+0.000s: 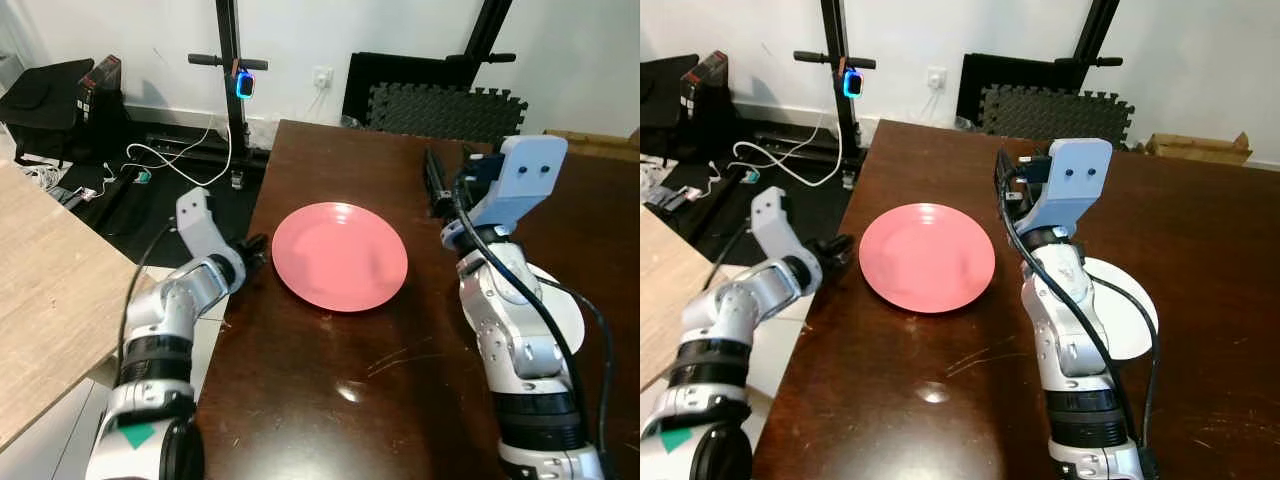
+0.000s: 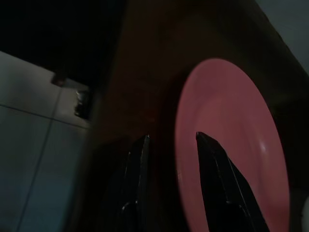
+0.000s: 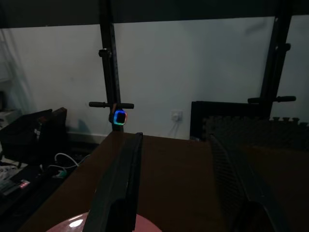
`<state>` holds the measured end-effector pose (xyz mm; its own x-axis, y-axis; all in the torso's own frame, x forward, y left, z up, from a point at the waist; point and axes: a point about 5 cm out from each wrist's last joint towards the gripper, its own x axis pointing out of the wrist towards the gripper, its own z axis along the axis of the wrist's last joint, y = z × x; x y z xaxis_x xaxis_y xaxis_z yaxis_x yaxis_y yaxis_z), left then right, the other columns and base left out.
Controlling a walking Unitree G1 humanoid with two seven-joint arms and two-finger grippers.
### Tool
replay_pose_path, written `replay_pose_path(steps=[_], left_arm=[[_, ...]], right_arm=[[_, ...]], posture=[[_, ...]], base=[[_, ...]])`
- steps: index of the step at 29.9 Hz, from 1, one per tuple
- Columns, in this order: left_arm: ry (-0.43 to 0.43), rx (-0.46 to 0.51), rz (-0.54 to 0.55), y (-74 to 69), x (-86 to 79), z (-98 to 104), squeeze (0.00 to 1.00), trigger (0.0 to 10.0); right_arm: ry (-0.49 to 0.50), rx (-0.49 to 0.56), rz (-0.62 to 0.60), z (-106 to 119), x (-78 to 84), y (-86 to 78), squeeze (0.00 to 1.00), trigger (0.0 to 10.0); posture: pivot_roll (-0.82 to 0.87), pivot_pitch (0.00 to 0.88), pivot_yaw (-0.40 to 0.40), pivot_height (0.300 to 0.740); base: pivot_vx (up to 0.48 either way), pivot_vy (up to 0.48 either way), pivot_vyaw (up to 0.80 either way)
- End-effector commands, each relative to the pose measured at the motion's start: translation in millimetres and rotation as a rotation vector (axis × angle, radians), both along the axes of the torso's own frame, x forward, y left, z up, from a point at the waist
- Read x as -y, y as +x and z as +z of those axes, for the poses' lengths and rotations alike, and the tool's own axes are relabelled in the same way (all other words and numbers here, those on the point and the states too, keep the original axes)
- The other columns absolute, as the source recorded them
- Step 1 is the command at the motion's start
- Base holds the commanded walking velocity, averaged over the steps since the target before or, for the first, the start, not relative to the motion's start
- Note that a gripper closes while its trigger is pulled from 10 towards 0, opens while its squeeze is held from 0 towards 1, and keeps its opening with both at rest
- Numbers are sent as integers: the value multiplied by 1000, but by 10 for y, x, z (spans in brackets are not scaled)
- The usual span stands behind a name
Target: Setting the table
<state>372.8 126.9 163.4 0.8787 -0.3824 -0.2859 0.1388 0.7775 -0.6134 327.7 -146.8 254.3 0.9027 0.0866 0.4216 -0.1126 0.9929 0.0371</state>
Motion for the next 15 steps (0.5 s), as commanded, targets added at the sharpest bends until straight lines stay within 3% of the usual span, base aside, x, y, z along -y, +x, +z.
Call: replay_pose_path(steps=[1, 14, 15], left_arm=[[-6, -42, -17, -14, 32, -78, 0, 10000], [-84, -148, -91, -73, 274, -328, 0, 10000], [-87, -148, -95, -77, 290, -336, 0, 9333]], right_arm=[[-3, 14, -12, 9, 24, -13, 0, 10000], [9, 14, -19, 1, 18, 17, 0, 10000], [10, 15, -18, 1, 17, 18, 0, 10000]], posture=[[18, 121, 61, 740], [23, 118, 67, 740], [22, 117, 66, 740]], base=[[0, 0, 0], [0, 0, 0], [0, 0, 0]])
